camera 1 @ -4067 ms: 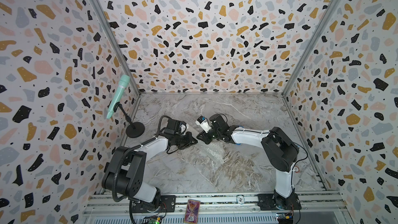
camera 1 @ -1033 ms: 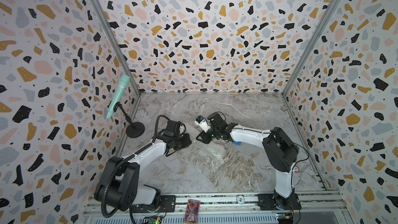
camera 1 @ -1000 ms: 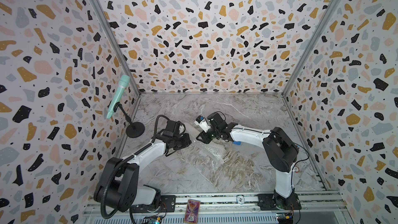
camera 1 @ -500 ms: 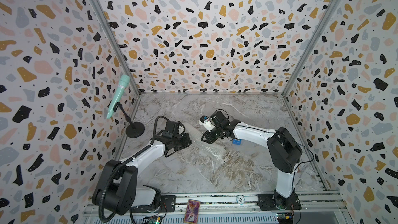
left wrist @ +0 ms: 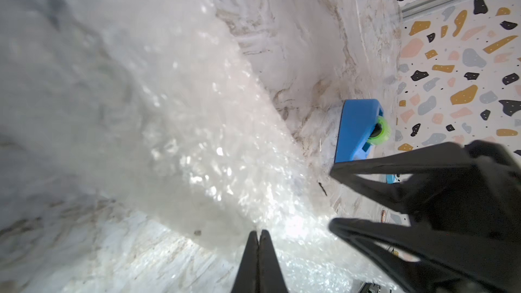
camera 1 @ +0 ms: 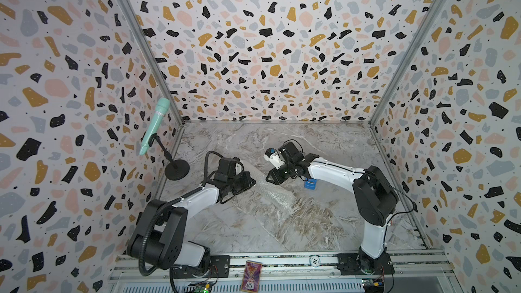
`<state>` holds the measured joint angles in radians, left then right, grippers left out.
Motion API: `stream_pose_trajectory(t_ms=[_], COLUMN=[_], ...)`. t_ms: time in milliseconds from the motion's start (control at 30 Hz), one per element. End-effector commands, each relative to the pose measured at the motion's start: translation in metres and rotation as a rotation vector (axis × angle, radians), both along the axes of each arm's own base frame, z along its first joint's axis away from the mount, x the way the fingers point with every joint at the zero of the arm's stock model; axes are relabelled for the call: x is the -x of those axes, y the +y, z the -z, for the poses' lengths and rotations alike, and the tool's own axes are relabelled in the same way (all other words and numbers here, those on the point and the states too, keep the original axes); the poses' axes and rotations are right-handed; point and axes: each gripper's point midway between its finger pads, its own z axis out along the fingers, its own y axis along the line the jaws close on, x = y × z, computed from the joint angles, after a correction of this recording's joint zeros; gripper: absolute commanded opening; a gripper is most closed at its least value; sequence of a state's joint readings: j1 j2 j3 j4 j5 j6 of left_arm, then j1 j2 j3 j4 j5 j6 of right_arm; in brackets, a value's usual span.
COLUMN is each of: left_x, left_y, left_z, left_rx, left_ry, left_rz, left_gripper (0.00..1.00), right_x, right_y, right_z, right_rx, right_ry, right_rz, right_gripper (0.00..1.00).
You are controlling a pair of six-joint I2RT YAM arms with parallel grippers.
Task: Wrap wine bottles in bubble wrap
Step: Stick the tape on the bubble wrap, then adjust the bubble wrap at the center of the board.
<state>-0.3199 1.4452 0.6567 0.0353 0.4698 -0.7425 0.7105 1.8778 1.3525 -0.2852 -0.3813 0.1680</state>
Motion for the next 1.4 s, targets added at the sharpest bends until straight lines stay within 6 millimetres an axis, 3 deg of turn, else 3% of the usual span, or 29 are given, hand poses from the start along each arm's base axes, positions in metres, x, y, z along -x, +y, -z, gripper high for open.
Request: stream_pose_trajectory(t_ms=[0, 133, 300, 500, 600, 700, 900, 1100, 1367], left_x=[-0.002, -0.004, -0.006, 0.005, 0.013, 0.022, 0.035, 0.025, -0.006], left_y=[0.004, 0.007, 0.005, 0.012, 0.017, 0.026, 0.029, 0.017, 0.002], left_z=[0.012, 0.018, -0.002, -0.022, -0.018, -0.01, 0.008, 0.015, 0.016], left_rx=[-0.031, -0.063, -0.053, -0.058, -0.059, -0.069, -0.028, 0.027, 0.068], left_ry=[-0.01, -0.009, -0.05, -0.059, -0.039, -0.025, -0.007, -0.021, -0.07], left_rz=[0.003, 0.009, 0.028, 0.039, 0.014, -0.034, -0.079, -0.051, -0.025], left_gripper=[0.04, 0.05, 0.16, 0.19, 0.19, 0.27, 0.39, 0.34, 0.27], right_x=[-0.018, -0.017, 0.009, 0.05, 0.067, 0.08, 0.085, 0.098, 0.116], right_y=[-0.025, -0.042, -0.045, -0.038, -0.037, -0.039, -0.04, -0.039, -0.022], right_z=[-0.034, -0.013, 0.014, 0.0, -0.007, -0.006, -0.004, 0.005, 0.011], right_rx=[-0.057, -0.012, -0.026, -0.082, -0.073, -0.078, -0.069, -0.028, -0.038], right_ry=[-0.015, 0.02, 0.115, 0.089, 0.057, 0.058, 0.057, 0.051, 0.057], right_rz=[0.08, 0.1, 0.068, -0.004, -0.028, -0.04, -0.045, -0.064, -0.097], right_gripper=[0.42, 0.42, 0.43, 0.45, 0.49, 0.55, 0.74, 0.6, 0.44])
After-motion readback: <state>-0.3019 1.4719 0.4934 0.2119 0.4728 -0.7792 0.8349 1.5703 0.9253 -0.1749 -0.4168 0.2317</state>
